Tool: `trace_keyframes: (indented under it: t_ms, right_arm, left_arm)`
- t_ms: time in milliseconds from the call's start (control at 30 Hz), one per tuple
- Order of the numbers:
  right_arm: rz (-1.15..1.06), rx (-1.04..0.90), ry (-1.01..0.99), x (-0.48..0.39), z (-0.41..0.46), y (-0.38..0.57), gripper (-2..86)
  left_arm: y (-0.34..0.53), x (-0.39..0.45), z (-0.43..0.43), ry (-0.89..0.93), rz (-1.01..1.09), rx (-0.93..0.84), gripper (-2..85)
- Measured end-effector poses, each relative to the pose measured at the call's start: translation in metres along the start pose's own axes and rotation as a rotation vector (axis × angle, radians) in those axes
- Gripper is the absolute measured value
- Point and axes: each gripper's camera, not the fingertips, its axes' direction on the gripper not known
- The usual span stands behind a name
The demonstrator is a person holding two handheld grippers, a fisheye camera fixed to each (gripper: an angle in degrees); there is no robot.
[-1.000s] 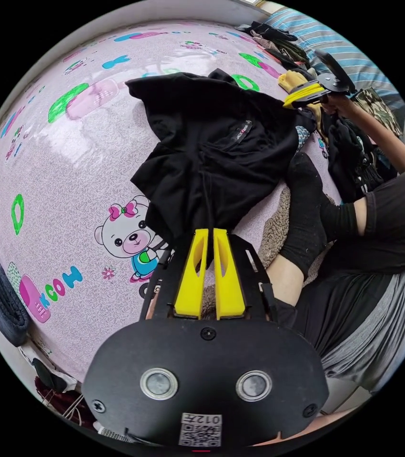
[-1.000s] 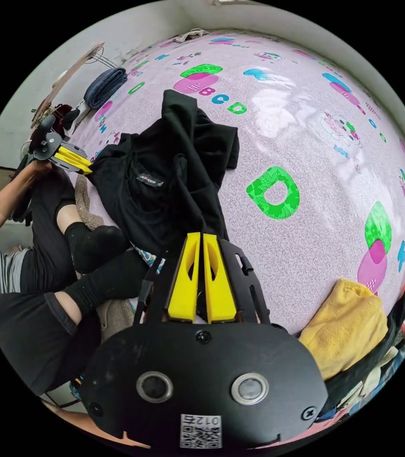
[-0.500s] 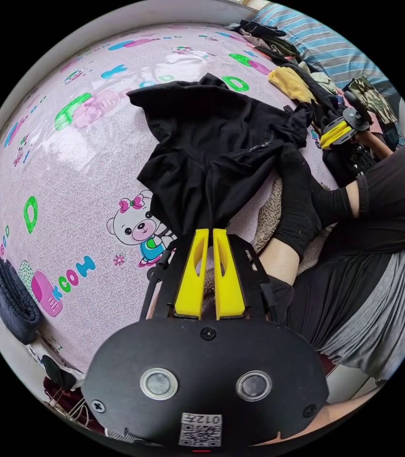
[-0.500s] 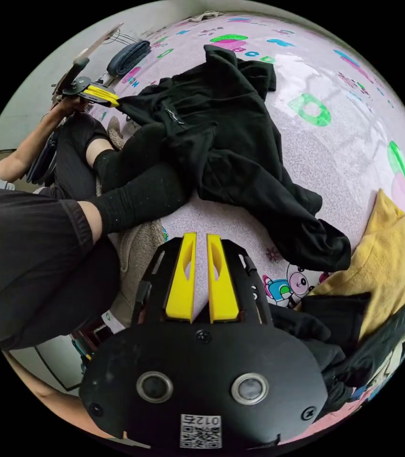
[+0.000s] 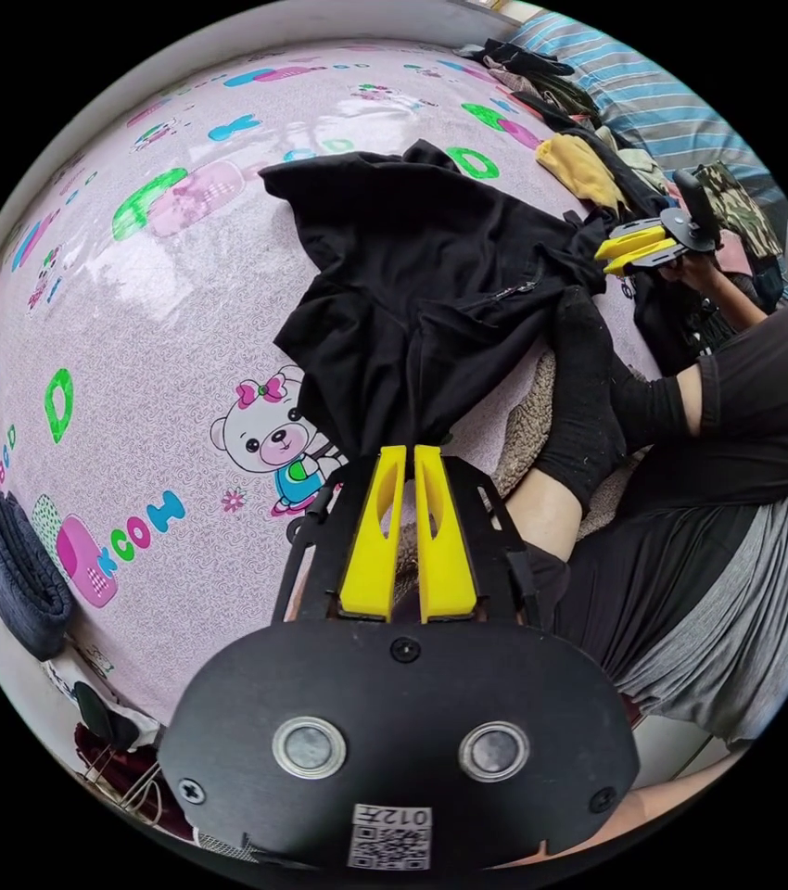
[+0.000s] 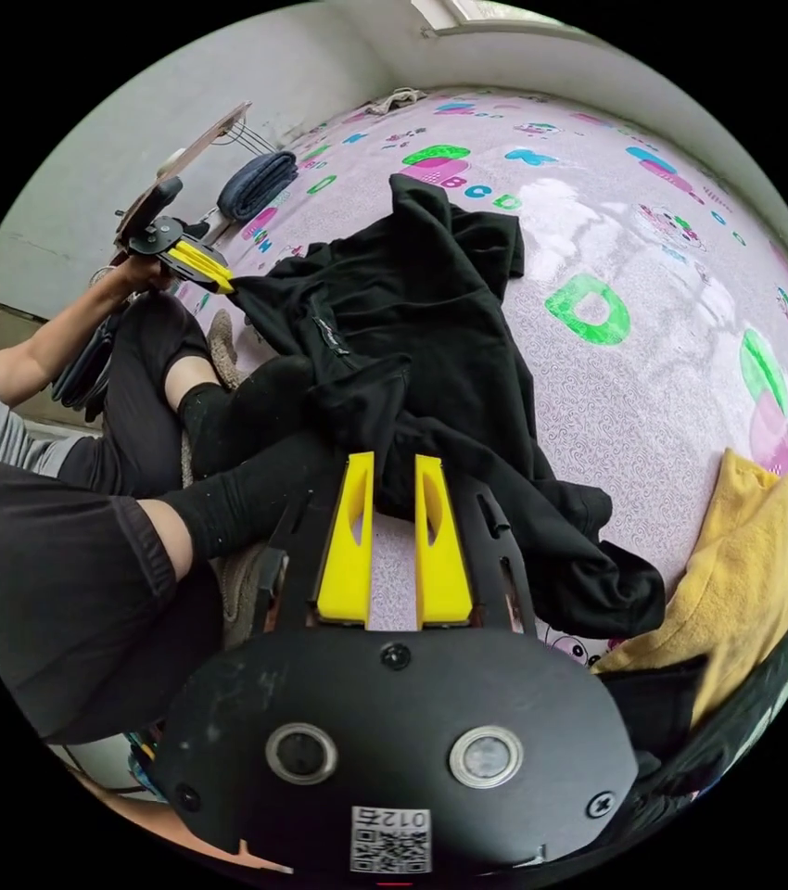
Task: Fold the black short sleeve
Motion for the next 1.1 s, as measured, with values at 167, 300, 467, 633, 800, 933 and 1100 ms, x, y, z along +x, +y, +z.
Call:
trace_keyframes:
  t_ms: [167, 300, 467, 633, 800, 933, 1100]
  right_arm:
    - [-0.037, -0.083, 0.176, 0.005, -0.049, -0.017, 2.6]
    - [-0.052, -0.140, 0.258, 0.015, -0.093, -0.036, -0.6]
    - [0.261, 0.165, 0.176, 0.084, -0.233, -0.034, -0.7]
    - [0.311, 0.188, -0.115, 0.090, -0.256, -0.042, 0.7]
    - [0.387, 0.077, -0.291, 0.093, -0.236, -0.066, 7.8]
    - [0.391, -0.030, -0.360, 0.100, -0.217, -0.081, 4.5]
    - [0.348, 0.123, -0.295, 0.109, -0.254, -0.077, 0.0]
  left_arm:
    - [0.002, -0.001, -0.002, -0.013, -0.002, 0.021, 0.0]
    - [0.002, 0.000, -0.035, -0.050, 0.040, 0.132, 0.0]
    - [0.020, -0.022, -0.102, -0.053, -0.016, 0.429, 0.0]
    - [0.010, -0.043, -0.048, -0.062, -0.047, 0.180, 0.0]
    - [0.015, -0.059, -0.019, -0.028, -0.116, 0.147, 0.0]
    - [0.021, -0.069, -0.019, 0.003, -0.146, 0.167, 0.0]
    - [0.019, -0.076, -0.031, 0.004, -0.148, 0.222, 0.0]
